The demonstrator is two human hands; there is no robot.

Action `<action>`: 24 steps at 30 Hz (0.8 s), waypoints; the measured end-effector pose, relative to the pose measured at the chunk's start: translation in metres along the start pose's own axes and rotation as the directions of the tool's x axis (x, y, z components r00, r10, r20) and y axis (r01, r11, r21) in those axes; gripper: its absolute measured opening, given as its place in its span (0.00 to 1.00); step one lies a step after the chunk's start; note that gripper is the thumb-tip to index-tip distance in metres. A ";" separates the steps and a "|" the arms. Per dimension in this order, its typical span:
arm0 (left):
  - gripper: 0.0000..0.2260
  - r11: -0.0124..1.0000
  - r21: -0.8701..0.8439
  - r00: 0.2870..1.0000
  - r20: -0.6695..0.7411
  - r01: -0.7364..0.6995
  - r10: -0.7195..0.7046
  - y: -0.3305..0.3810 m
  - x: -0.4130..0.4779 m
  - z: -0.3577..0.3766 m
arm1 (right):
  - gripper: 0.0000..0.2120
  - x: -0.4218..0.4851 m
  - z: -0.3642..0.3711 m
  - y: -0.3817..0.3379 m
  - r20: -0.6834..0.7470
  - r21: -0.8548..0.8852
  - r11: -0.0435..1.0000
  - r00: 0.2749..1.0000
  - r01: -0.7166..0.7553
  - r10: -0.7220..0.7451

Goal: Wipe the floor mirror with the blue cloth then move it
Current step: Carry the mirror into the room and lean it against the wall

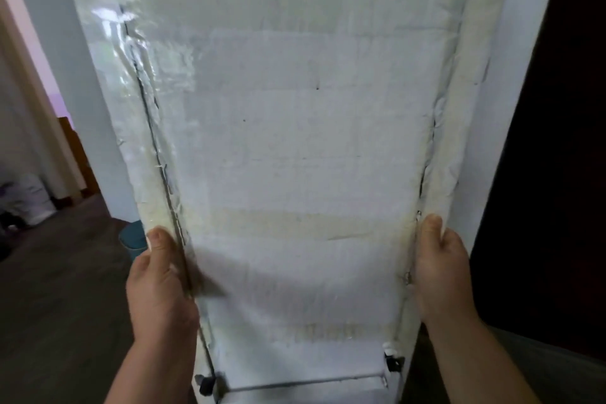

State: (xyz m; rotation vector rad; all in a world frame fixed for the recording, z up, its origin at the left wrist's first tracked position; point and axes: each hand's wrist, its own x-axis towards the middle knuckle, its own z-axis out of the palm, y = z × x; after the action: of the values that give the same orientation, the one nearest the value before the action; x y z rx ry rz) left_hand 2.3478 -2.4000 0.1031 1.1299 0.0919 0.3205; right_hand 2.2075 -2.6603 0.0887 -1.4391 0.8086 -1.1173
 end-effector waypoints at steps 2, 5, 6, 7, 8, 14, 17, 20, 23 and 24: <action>0.22 0.998 0.045 0.998 -0.048 -0.040 0.043 -0.014 0.008 0.018 | 0.26 0.035 0.018 0.007 0.044 -0.003 1.000 0.999 -0.005 0.005; 0.21 0.994 0.083 0.989 -0.123 -0.067 0.077 -0.025 0.021 0.039 | 0.25 0.075 0.047 0.013 0.102 -0.006 1.000 0.995 0.007 -0.006; 0.20 0.994 0.081 0.987 -0.141 -0.072 0.083 -0.029 0.025 0.044 | 0.25 0.086 0.054 0.015 0.115 -0.007 1.000 0.993 0.016 -0.015; 0.20 0.994 0.078 0.980 -0.176 -0.082 0.095 -0.033 0.031 0.051 | 0.25 0.099 0.067 0.019 0.144 0.003 1.000 0.989 0.019 -0.020; 0.20 0.994 0.072 0.977 -0.189 -0.086 0.099 -0.036 0.036 0.055 | 0.26 0.108 0.076 0.020 0.161 0.007 1.000 0.986 0.027 -0.028; 0.18 0.997 -0.011 0.957 -0.281 -0.075 0.069 -0.057 0.081 0.074 | 0.27 0.150 0.148 0.032 0.223 0.018 0.997 0.972 0.075 -0.077; 0.17 0.995 0.006 0.943 -0.317 -0.104 0.100 -0.066 0.097 0.079 | 0.27 0.165 0.180 0.039 0.267 0.041 0.996 0.960 0.076 -0.084; 0.18 0.990 0.031 0.919 -0.368 -0.140 0.142 -0.069 0.106 0.081 | 0.30 0.177 0.207 0.046 0.318 0.072 0.995 0.944 0.074 -0.094; 0.19 0.979 0.088 0.887 -0.413 -0.186 0.206 -0.072 0.112 0.089 | 0.30 0.193 0.231 0.052 0.390 0.090 0.995 0.917 0.051 -0.082; 0.18 0.979 0.073 0.883 -0.422 -0.192 0.204 -0.072 0.112 0.091 | 0.28 0.196 0.236 0.051 0.408 0.092 0.995 0.909 0.048 -0.081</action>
State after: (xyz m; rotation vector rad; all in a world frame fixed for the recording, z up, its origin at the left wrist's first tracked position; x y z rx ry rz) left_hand 2.4905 -2.4739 0.0868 1.0834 0.3728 0.7528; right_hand 2.4984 -2.7711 0.0857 -1.5708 0.4140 -0.8389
